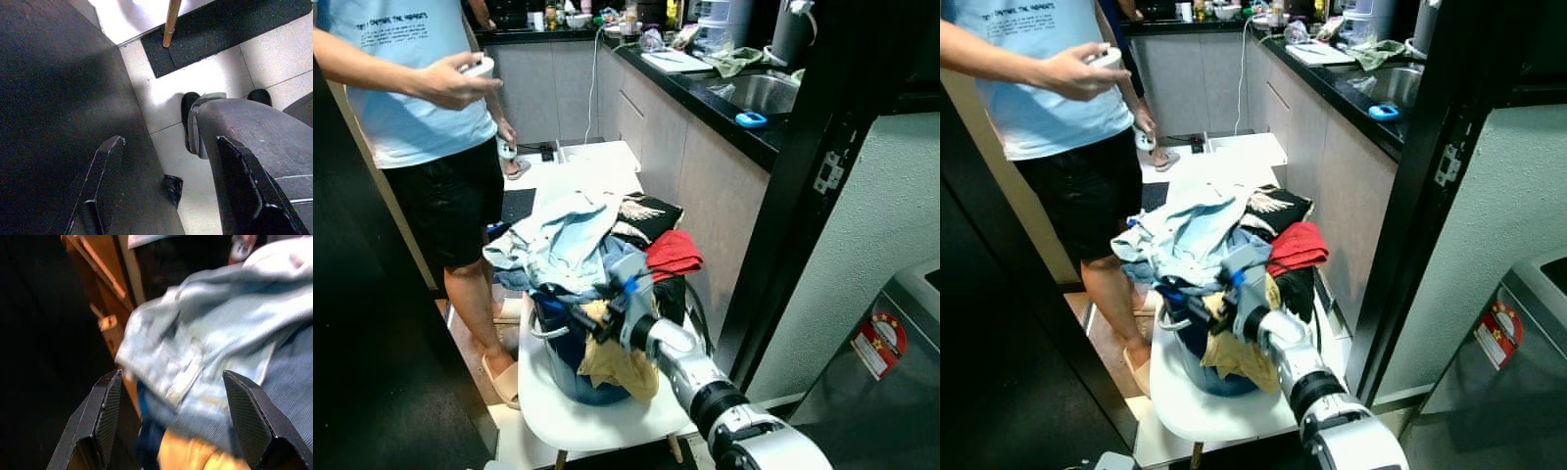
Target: Clothes washing
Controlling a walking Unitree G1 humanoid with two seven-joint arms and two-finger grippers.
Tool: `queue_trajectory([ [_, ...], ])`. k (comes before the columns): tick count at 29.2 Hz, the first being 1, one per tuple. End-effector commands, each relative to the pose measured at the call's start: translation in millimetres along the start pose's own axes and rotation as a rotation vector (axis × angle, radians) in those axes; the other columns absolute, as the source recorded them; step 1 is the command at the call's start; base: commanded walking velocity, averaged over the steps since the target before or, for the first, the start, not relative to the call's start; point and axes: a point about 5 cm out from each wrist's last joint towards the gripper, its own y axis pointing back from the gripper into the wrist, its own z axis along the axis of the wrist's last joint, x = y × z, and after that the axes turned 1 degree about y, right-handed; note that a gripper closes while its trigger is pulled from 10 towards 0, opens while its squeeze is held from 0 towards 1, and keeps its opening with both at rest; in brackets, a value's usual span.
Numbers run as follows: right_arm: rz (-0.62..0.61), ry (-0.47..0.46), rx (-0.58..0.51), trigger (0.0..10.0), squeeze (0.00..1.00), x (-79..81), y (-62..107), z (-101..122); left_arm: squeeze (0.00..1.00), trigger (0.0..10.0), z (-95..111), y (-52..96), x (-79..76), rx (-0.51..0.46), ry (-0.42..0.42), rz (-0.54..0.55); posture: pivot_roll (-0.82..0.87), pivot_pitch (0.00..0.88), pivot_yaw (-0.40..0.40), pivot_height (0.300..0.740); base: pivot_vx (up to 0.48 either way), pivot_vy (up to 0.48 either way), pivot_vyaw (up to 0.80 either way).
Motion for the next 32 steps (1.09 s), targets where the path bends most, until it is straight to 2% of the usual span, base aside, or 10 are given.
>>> queue_trajectory([
  [1,0.013,-0.006,-0.053,10.0,0.00,4.5,-8.4,14,0.00,10.0,-14,2.9,-7.4,0.056,-0.018,-0.043,-0.01,0.000,-0.053,0.740,0.000,0.000,0.00],
  [2,-0.001,-0.010,-0.090,10.0,0.00,3.7,-10.8,22,0.00,10.0,-14,2.8,-7.7,0.056,-0.020,-0.043,-0.01,0.000,-0.058,0.740,0.000,0.000,0.00],
  [4,-0.001,-0.010,-0.090,10.0,0.00,3.7,-10.8,22,0.00,10.0,-14,2.8,-7.7,0.056,-0.020,-0.043,-0.01,0.000,-0.058,0.740,0.000,0.000,0.00],
  [7,-0.023,-0.071,-0.205,10.0,0.00,3.0,-15.9,42,0.00,10.0,-15,3.0,-7.8,0.057,-0.030,-0.041,-0.01,0.000,-0.064,0.740,0.000,0.000,0.00],
  [9,-0.021,-0.074,-0.218,10.0,0.00,3.2,-16.0,44,0.00,10.0,-14,2.9,-8.2,0.056,-0.031,-0.040,-0.01,0.000,-0.066,0.740,0.000,0.000,0.00],
  [14,0.007,-0.060,-0.211,10.0,0.00,5.4,-14.8,42,0.00,10.0,-11,1.4,-11.5,0.045,-0.034,-0.043,-0.01,0.000,-0.068,0.740,0.000,0.000,0.00],
  [22,0.005,-0.021,-0.185,10.0,0.00,7.1,-14.0,38,0.00,10.0,-7,0.1,-12.3,0.039,-0.033,-0.046,-0.01,0.000,-0.062,0.740,0.000,0.000,0.79],
  [32,0.017,0.052,-0.127,10.0,0.00,12.8,-14.7,29,0.00,10.0,-13,1.6,-11.6,0.065,-0.028,-0.041,-0.01,0.000,-0.061,0.740,0.000,0.000,0.79],
])
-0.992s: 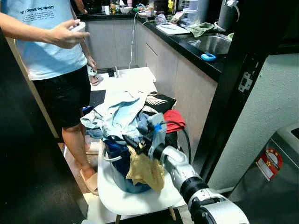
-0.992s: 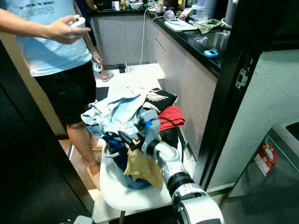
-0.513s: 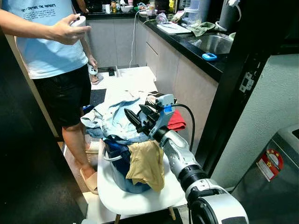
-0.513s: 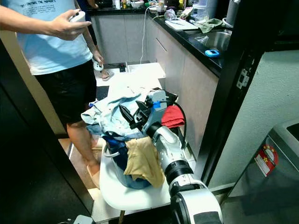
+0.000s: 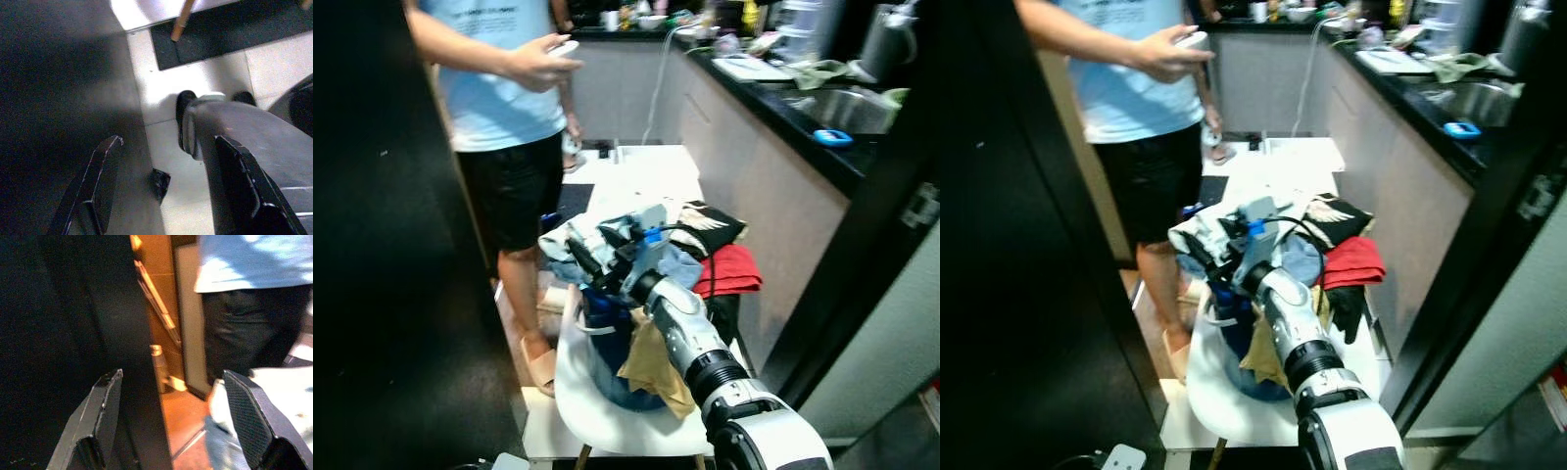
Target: Clothes washing
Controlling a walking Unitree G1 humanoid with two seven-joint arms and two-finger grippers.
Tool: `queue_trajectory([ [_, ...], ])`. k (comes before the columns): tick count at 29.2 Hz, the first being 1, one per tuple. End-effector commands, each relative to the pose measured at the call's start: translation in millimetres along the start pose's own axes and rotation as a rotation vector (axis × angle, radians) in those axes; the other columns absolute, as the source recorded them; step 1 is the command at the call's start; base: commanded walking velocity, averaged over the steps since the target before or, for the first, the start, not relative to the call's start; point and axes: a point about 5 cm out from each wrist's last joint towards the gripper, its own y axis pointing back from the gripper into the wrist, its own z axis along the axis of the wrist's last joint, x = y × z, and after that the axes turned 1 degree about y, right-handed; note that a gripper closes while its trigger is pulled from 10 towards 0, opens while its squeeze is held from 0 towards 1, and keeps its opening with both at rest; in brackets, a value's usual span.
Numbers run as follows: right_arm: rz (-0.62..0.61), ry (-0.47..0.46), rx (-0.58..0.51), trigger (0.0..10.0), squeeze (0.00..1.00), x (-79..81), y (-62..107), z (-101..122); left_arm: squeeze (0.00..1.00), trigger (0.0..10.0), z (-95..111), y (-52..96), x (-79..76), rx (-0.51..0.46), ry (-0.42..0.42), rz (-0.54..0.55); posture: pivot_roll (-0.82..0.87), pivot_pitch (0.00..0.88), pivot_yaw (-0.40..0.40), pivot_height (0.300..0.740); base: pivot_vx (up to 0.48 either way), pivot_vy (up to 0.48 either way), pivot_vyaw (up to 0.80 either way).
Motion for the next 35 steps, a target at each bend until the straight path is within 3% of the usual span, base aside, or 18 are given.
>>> queue_trajectory([
  [1,0.012,-0.011,0.017,10.0,0.00,10.0,-0.4,-10,0.00,10.0,-24,5.6,-6.5,0.090,0.015,-0.019,-0.01,0.000,-0.061,0.740,0.000,0.000,0.79],
  [8,-0.037,0.085,0.104,10.0,0.00,9.4,1.5,-20,0.00,10.0,-29,7.3,-7.4,0.103,0.017,-0.021,-0.02,0.000,-0.063,0.740,0.000,0.000,0.34],
  [18,-0.282,0.244,0.273,10.0,0.00,-21.9,16.4,-31,0.00,10.0,-31,8.4,-8.5,0.104,0.021,-0.026,-0.01,0.000,-0.066,0.740,0.000,0.000,0.00],
  [31,-0.329,0.275,0.303,10.0,0.00,-33.6,24.0,-31,0.00,10.0,-40,12.4,-6.6,0.119,0.019,-0.030,-0.01,0.000,-0.065,0.740,0.000,0.000,0.00],
  [35,-0.370,0.236,0.304,10.0,0.00,-35.8,25.3,-32,0.00,10.0,-41,12.9,-5.8,0.118,0.016,-0.031,-0.01,0.000,-0.064,0.740,0.000,0.000,0.00],
])
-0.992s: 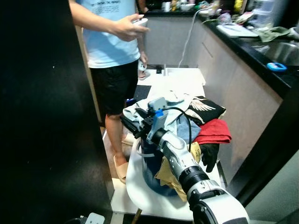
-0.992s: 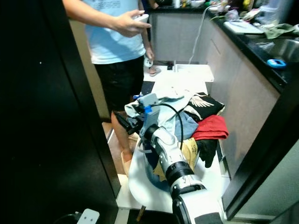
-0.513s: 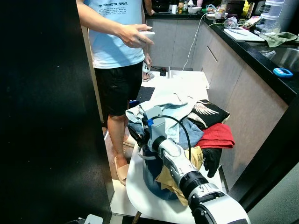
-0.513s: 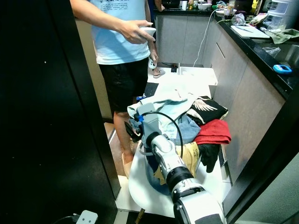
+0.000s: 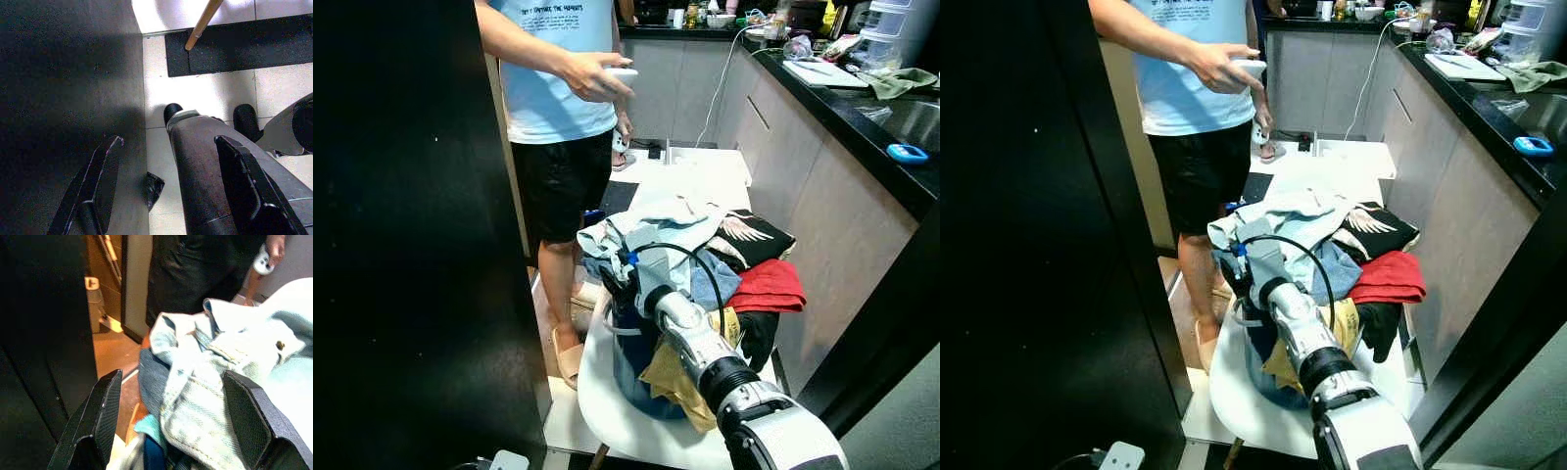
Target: Clothes washing
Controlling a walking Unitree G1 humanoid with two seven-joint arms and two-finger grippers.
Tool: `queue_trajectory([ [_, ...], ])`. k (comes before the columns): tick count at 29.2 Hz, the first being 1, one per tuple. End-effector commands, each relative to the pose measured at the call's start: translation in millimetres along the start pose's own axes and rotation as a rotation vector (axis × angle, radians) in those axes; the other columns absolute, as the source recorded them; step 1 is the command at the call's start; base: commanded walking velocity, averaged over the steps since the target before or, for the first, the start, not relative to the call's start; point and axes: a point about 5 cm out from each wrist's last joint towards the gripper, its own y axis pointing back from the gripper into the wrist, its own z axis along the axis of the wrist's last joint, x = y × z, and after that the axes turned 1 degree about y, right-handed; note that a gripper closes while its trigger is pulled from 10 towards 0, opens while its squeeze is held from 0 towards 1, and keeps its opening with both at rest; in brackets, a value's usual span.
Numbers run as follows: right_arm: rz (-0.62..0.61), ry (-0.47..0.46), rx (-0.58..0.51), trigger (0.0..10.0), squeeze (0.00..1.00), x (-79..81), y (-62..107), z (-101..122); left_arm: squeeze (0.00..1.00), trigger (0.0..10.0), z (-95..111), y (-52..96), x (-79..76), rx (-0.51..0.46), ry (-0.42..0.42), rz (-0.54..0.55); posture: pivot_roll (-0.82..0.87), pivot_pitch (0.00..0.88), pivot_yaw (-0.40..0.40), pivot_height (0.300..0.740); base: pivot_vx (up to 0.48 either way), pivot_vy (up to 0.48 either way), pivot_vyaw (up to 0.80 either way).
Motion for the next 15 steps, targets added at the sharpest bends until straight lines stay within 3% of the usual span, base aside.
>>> queue_trajectory([
  [1,-0.031,-0.067,0.025,10.0,0.00,-4.3,0.0,-3,0.00,10.0,-42,13.3,-8.1,0.158,0.016,-0.041,-0.01,0.000,-0.064,0.740,0.000,0.000,0.00],
  [5,-0.028,-0.152,0.006,10.0,0.00,-6.6,-0.9,1,0.00,10.0,-34,9.0,-13.7,0.145,0.009,-0.048,-0.02,0.000,-0.061,0.740,0.000,0.000,0.00],
  [15,-0.045,-0.158,0.016,10.0,0.00,-9.6,0.1,-2,0.00,10.0,-22,3.1,-21.4,0.126,0.001,-0.058,-0.02,0.000,-0.063,0.740,0.000,0.000,0.00],
])
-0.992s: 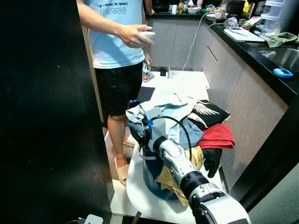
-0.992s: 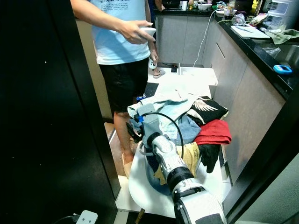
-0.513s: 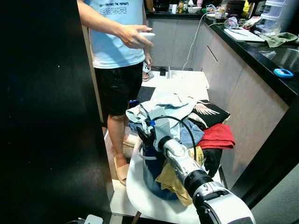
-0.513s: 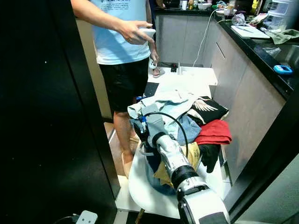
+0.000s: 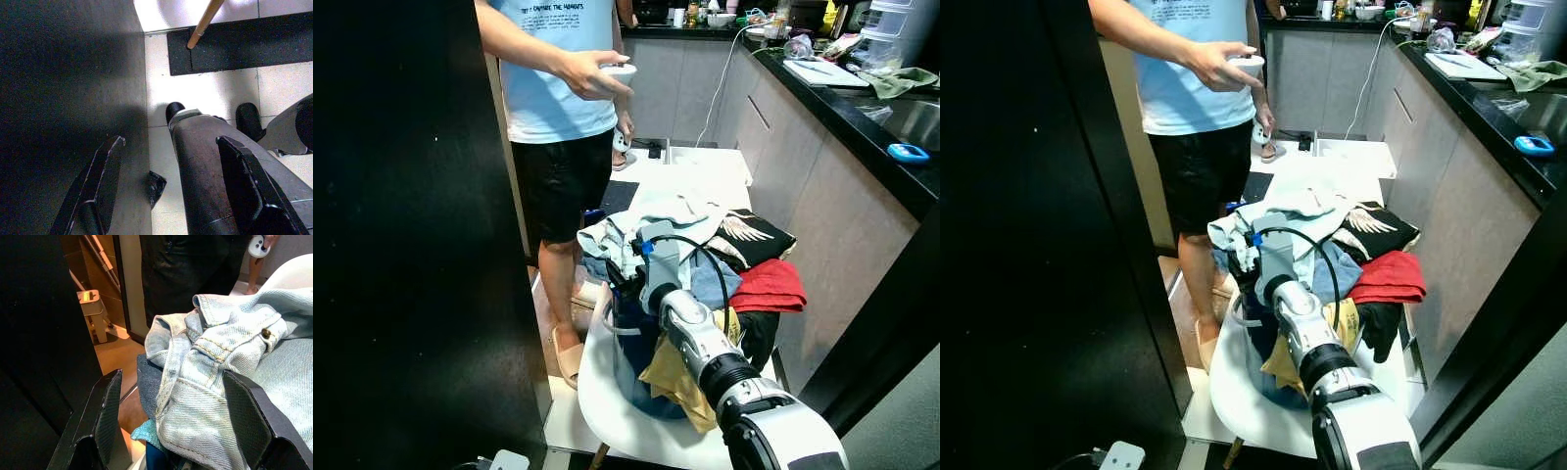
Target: Clothes washing
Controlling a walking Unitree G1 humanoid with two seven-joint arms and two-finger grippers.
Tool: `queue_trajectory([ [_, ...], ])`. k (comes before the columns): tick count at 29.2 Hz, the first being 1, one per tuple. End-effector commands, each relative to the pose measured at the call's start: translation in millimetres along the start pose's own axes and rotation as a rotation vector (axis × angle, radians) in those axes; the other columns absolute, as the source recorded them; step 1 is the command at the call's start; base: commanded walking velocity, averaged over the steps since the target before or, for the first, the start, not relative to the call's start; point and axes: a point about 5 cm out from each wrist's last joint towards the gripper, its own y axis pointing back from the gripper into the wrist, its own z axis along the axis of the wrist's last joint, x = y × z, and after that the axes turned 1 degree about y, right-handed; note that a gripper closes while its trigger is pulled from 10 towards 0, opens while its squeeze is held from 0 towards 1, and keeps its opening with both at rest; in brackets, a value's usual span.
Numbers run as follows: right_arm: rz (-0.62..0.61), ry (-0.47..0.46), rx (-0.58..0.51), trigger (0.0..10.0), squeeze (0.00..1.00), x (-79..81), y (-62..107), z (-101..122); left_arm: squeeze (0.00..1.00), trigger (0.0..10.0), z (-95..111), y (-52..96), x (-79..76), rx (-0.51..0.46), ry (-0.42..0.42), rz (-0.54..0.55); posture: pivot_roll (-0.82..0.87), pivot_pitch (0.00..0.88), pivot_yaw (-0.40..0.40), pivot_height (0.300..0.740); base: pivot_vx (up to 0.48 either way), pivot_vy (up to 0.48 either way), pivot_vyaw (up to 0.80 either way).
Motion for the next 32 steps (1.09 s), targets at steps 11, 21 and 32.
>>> queue_trajectory([
  [11,-0.083,-0.015,0.027,10.0,0.00,-12.7,1.2,-2,0.00,10.0,-24,4.9,-13.2,0.112,0.004,-0.047,-0.01,0.000,-0.066,0.740,0.000,0.000,0.00],
  [21,-0.049,0.061,0.081,10.0,0.00,-11.2,1.0,-6,0.00,10.0,-20,3.5,-13.0,0.102,0.007,-0.047,-0.02,0.000,-0.064,0.740,0.000,0.000,0.00],
  [32,0.068,0.038,0.147,0.0,0.00,1.0,3.8,-20,0.00,10.0,-20,3.4,-11.4,0.102,0.009,-0.046,-0.02,0.000,-0.062,0.740,0.000,0.000,0.00],
])
